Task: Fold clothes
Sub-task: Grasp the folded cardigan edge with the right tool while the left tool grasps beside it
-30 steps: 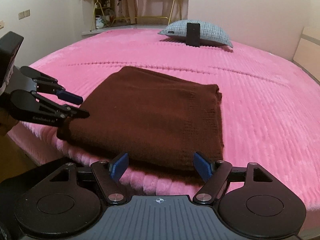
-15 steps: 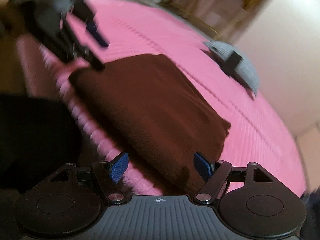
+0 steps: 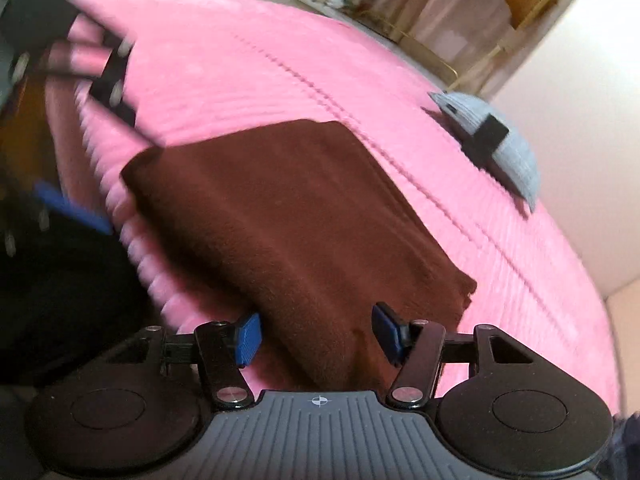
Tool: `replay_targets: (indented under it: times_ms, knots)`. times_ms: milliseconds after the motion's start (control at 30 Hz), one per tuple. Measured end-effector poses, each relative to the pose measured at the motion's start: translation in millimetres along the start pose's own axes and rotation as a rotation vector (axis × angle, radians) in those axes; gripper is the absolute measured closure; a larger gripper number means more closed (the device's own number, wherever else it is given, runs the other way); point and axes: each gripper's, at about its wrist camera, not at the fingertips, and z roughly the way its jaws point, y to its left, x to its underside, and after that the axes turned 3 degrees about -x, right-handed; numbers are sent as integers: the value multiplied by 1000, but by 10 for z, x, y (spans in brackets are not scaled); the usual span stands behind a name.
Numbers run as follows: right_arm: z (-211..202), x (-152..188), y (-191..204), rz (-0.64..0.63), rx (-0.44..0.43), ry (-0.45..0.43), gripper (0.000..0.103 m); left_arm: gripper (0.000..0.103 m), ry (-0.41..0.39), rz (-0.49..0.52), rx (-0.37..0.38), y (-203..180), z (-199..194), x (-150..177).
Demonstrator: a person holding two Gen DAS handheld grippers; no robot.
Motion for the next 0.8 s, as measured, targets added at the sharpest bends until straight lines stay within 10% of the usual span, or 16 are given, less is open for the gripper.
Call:
replay_targets:
  times_ms: [233, 467, 800]
  knots:
    - [-23, -27, -102, 19, -27, 7, 44, 50, 24, 242, -73, -222, 197, -4]
    - [-61, -14, -118, 48, -29, -5, 44, 59, 71, 275, -107, -99, 338, 85]
    - [-189, 133, 351, -202, 65, -101, 27, 68, 57, -52, 13, 447, 320, 26]
